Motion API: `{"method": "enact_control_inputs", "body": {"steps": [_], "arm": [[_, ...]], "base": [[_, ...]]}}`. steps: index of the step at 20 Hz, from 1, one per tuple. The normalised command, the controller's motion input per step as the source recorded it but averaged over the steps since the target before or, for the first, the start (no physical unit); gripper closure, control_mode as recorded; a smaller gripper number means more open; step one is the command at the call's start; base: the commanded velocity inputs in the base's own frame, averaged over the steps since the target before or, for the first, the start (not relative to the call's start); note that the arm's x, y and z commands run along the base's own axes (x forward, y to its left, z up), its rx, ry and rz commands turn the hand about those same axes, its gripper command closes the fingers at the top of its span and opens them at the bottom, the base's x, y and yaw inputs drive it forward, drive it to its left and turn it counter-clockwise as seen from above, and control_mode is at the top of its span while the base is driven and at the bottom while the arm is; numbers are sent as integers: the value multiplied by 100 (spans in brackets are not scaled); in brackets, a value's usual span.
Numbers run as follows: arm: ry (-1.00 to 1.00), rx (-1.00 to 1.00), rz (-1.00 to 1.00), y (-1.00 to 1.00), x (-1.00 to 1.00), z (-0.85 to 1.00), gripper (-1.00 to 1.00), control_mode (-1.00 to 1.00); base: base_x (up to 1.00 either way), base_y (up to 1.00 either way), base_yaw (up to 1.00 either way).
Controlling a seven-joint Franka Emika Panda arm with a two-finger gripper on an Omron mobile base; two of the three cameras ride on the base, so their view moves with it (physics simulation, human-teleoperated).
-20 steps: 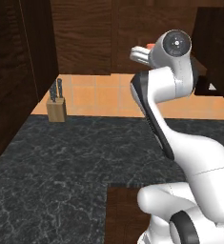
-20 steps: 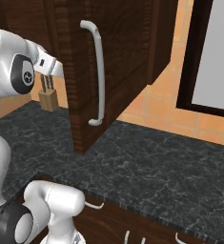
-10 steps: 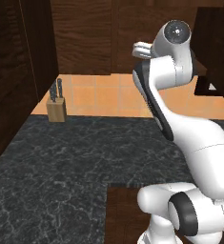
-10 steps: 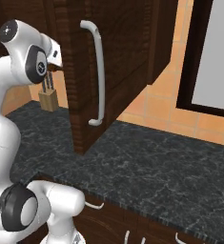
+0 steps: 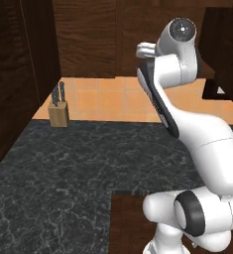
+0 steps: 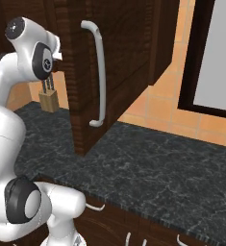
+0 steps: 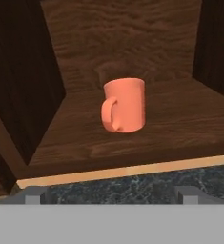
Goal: Gather all objects into one cabinet and sort the glasses and bowls to opposite sides.
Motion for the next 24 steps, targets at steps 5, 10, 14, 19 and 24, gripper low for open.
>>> {"method": "enact_control_inputs", "body": {"steps": [5,10,14,19,24], "arm": [[0,-10,-8,-30,5,-15,-100,-100],[0,0,-2,-5,37,0,-100,-100],[1,0,-2,-5,42,0,-100,-100],[5,0,0,-1,29,0,-100,-100],[5,0,-4,0,61,0,-100,-100]], "base": [[0,0,0],[0,0,0],[0,0,0],[0,0,0],[0,0,0]]}}
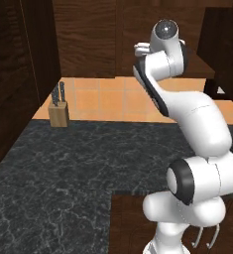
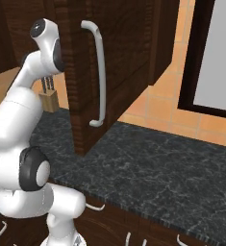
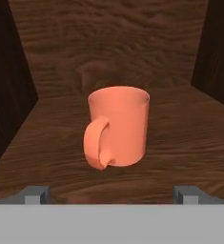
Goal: Gather all objects into one cabinet and sort the glasses and bowls to opposite sides.
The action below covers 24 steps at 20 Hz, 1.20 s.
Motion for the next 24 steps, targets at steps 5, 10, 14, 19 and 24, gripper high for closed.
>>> {"method": "enact_control_inputs", "body": {"steps": [5,10,14,19,24], "arm": [[1,0,-2,0,36,0,-100,-100],[0,0,-1,0,39,0,-100,-100],[0,-1,0,-12,27,-10,-100,-100],[0,0,0,-7,13,-3,-100,-100],[0,0,0,-1,7,-9,-100,-100]], "base": [[0,0,0],[0,0,0],[0,0,0],[0,0,0],[0,0,0]]}}
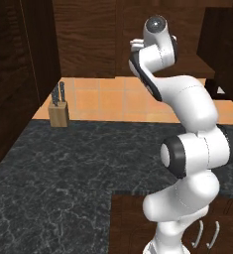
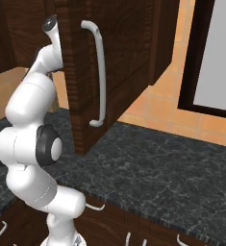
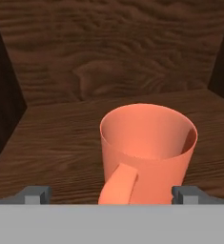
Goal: Gather all objects into one cabinet and sort the glasses and bowls to opposite sides.
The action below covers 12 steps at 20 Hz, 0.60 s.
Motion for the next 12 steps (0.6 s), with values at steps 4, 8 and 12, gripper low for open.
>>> {"method": "enact_control_inputs", "body": {"steps": [4,8,12], "arm": [[0,-1,0,0,5,-20,-100,-100],[0,0,0,0,23,-11,-100,-100],[0,0,-1,-8,37,-4,-100,-100]], "base": [[0,0,0],[0,0,0],[0,0,0]]}}
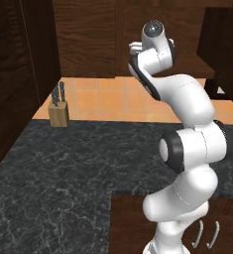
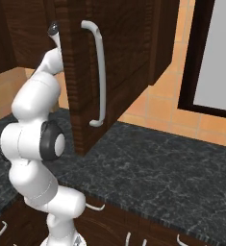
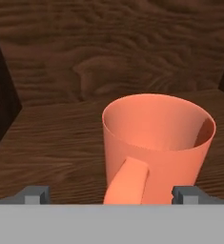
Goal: Gather all objects into one cabinet and sort the glasses and bowls to opposite sides.
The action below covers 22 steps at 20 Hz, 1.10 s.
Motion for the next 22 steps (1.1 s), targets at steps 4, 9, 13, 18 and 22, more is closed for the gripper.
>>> {"method": "enact_control_inputs", "body": {"steps": [4,9,13,18,22], "arm": [[0,0,-1,0,16,-4,100,-100],[0,0,0,0,-1,0,100,-100],[-2,-6,0,0,-75,1,100,-100],[-8,-5,8,3,-100,5,100,-100],[-10,0,15,30,-100,20,100,-100]], "base": [[0,0,0],[0,0,0],[0,0,0],[0,0,0],[0,0,0]]}}
